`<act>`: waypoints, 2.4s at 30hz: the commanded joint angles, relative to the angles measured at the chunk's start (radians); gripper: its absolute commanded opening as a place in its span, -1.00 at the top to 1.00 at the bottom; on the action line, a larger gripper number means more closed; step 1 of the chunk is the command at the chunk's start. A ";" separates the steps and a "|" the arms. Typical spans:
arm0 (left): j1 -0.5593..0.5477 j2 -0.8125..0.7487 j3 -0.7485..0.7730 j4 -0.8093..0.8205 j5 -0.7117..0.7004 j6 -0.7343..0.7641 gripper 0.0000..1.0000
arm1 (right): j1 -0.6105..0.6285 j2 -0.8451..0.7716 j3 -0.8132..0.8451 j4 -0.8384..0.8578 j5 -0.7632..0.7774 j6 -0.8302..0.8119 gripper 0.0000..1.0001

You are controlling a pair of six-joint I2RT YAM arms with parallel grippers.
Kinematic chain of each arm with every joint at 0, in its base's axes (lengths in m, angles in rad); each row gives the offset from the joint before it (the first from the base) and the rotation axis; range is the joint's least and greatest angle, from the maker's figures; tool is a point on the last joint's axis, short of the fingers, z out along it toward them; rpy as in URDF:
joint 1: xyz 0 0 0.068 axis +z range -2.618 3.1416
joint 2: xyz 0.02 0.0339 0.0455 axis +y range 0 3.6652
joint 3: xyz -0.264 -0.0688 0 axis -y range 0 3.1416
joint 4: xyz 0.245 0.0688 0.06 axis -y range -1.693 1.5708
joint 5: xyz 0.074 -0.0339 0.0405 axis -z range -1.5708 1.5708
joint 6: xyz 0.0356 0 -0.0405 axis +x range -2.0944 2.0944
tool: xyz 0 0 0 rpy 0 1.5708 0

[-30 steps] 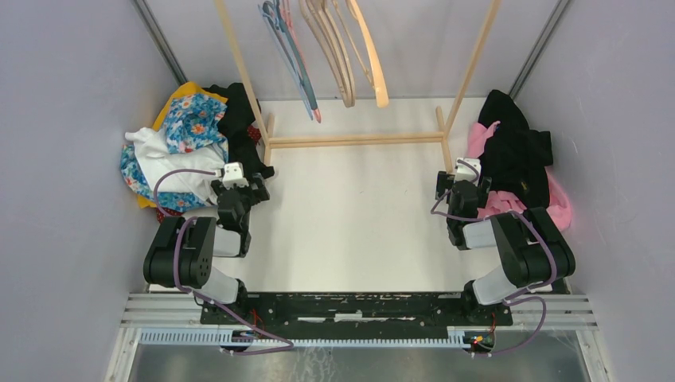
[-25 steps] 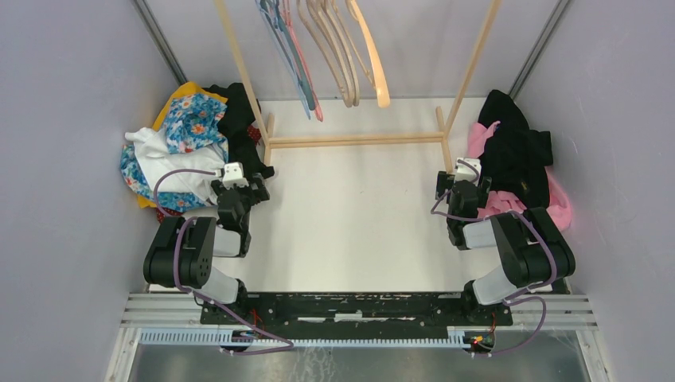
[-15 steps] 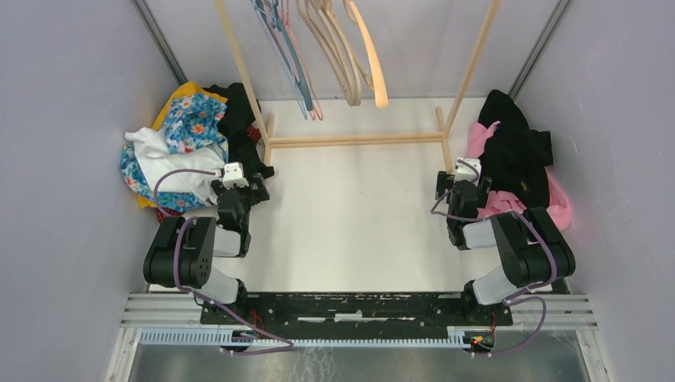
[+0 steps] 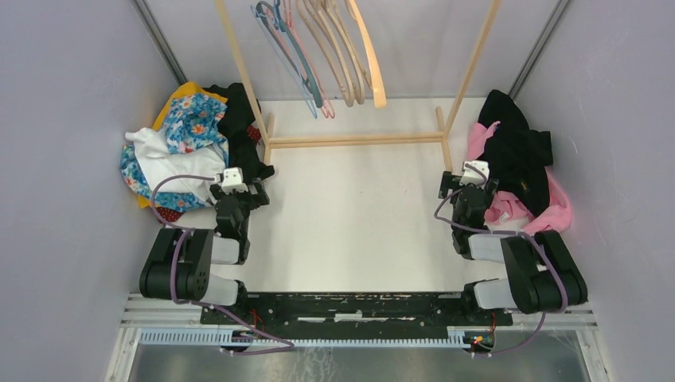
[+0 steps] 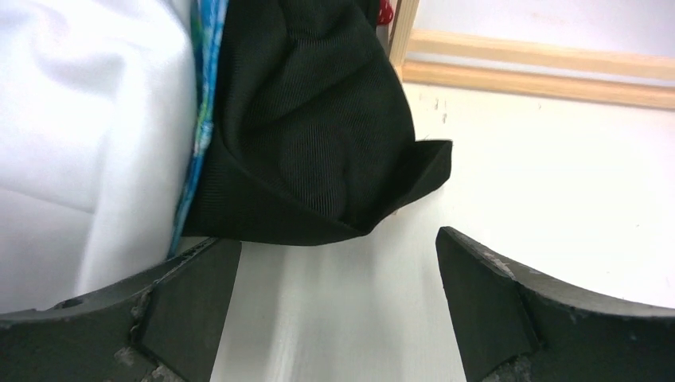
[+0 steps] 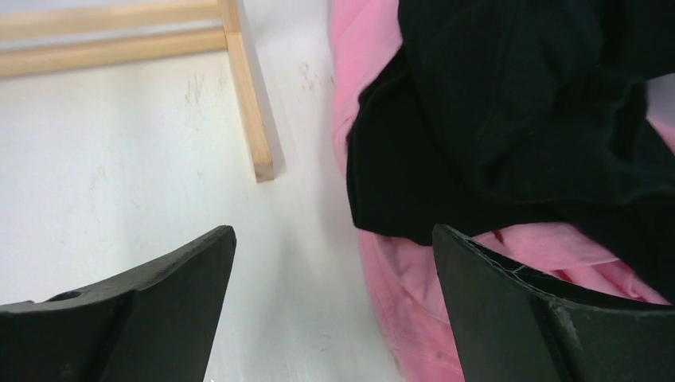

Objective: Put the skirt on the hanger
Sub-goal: Pick up the skirt from the bin.

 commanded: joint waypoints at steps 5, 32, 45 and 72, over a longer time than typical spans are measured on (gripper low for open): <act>-0.007 -0.216 0.076 -0.230 0.018 0.040 -0.98 | -0.001 -0.266 0.161 -0.564 0.102 0.174 -1.00; -0.017 -0.862 0.640 -1.236 0.239 -0.539 -0.98 | -0.001 -0.698 0.591 -1.428 -0.609 0.445 -1.00; -0.016 -0.710 0.623 -1.356 0.313 -0.733 -0.98 | -0.002 -0.699 0.654 -1.533 -0.693 0.478 -1.00; 0.044 -0.254 1.173 -1.831 -0.638 -0.509 -0.98 | -0.001 -0.548 0.573 -1.368 -0.850 0.516 -0.92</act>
